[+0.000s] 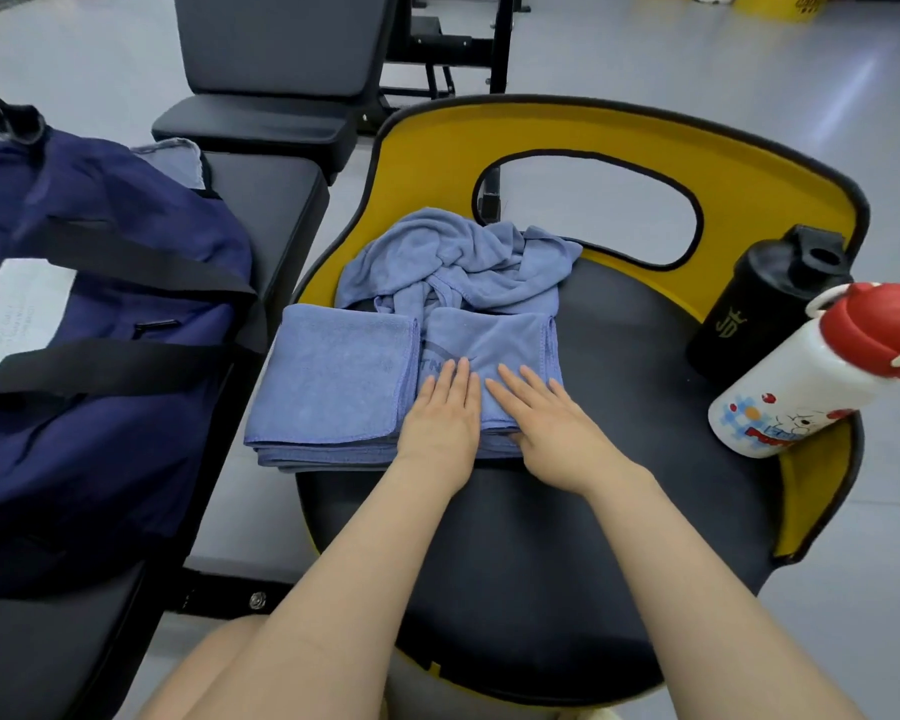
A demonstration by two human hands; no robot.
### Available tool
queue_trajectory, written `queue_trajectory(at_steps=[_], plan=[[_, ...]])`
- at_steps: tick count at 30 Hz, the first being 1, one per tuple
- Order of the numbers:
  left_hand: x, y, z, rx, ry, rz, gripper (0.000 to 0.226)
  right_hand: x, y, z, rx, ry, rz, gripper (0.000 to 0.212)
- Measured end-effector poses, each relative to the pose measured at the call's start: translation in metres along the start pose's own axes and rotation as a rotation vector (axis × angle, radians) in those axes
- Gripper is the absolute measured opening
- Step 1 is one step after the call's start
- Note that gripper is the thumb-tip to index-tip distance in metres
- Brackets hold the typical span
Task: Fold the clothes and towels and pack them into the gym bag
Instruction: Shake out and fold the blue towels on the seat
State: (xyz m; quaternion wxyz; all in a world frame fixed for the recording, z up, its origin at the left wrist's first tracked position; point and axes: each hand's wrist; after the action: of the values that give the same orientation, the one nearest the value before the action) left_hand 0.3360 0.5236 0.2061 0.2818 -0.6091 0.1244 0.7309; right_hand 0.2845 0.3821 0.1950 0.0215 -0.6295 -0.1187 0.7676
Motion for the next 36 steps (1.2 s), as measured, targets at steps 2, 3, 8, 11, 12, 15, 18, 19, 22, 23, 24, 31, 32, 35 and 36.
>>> queue_trajectory(at_steps=[2,3,8,11,12,15,18,19,22,23,24,31,32,35,36], plan=[[-0.007,0.003,0.003,-0.002,-0.036,0.006,0.07,-0.006,-0.005,0.004,0.013,-0.034,-0.052,0.067],[-0.01,0.004,0.004,0.0,-0.05,0.012,0.07,-0.01,-0.007,0.006,0.02,-0.046,-0.082,0.068],[-0.027,-0.003,0.012,-0.009,-0.009,0.059,0.062,-0.028,-0.02,0.011,0.112,0.063,-0.266,0.049],[-0.044,-0.015,0.017,-0.075,0.116,0.174,0.056,-0.041,-0.028,0.009,0.211,0.184,-0.415,0.047],[-0.05,-0.019,0.018,-0.088,0.144,0.215,0.054,-0.047,-0.03,0.007,0.234,0.215,-0.43,0.046],[-0.062,-0.033,0.017,-0.095,0.14,0.336,0.052,-0.062,-0.035,-0.002,0.234,0.271,-0.433,0.046],[-0.072,-0.052,0.007,-0.098,0.114,0.389,0.05,-0.078,-0.037,-0.015,0.191,0.264,-0.403,0.046],[-0.075,-0.06,0.001,-0.099,0.119,0.371,0.05,-0.083,-0.036,-0.021,0.182,0.259,-0.402,0.046],[-0.083,-0.079,-0.018,-0.127,0.147,0.314,0.049,-0.095,-0.033,-0.04,0.164,0.248,-0.374,0.045],[-0.085,-0.083,-0.025,-0.121,0.159,0.278,0.048,-0.098,-0.032,-0.048,0.159,0.241,-0.352,0.044],[-0.087,-0.087,-0.033,-0.106,0.164,0.238,0.048,-0.1,-0.031,-0.058,0.151,0.229,-0.332,0.043],[-0.084,-0.107,-0.103,-0.141,-0.07,0.28,0.034,-0.099,-0.016,-0.128,0.121,0.195,-0.274,0.041],[-0.081,-0.109,-0.111,-0.155,-0.094,0.28,0.036,-0.096,-0.012,-0.137,0.115,0.187,-0.269,0.043],[-0.07,-0.117,-0.132,-0.173,-0.127,0.297,0.047,-0.084,-0.001,-0.164,0.093,0.175,-0.232,0.046],[-0.066,-0.118,-0.138,-0.17,-0.116,0.295,0.045,-0.082,0.002,-0.171,0.09,0.178,-0.219,0.046]])
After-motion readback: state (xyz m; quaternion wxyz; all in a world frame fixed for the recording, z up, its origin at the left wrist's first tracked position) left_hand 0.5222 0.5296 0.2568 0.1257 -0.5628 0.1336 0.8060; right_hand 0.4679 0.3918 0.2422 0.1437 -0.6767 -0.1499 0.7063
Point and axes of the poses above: each hand's wrist, its own z-axis away from the middle knuckle, its own x-axis out of the palm, y = z × x, and after that the axes turned 6 degrees about -x, right-handed
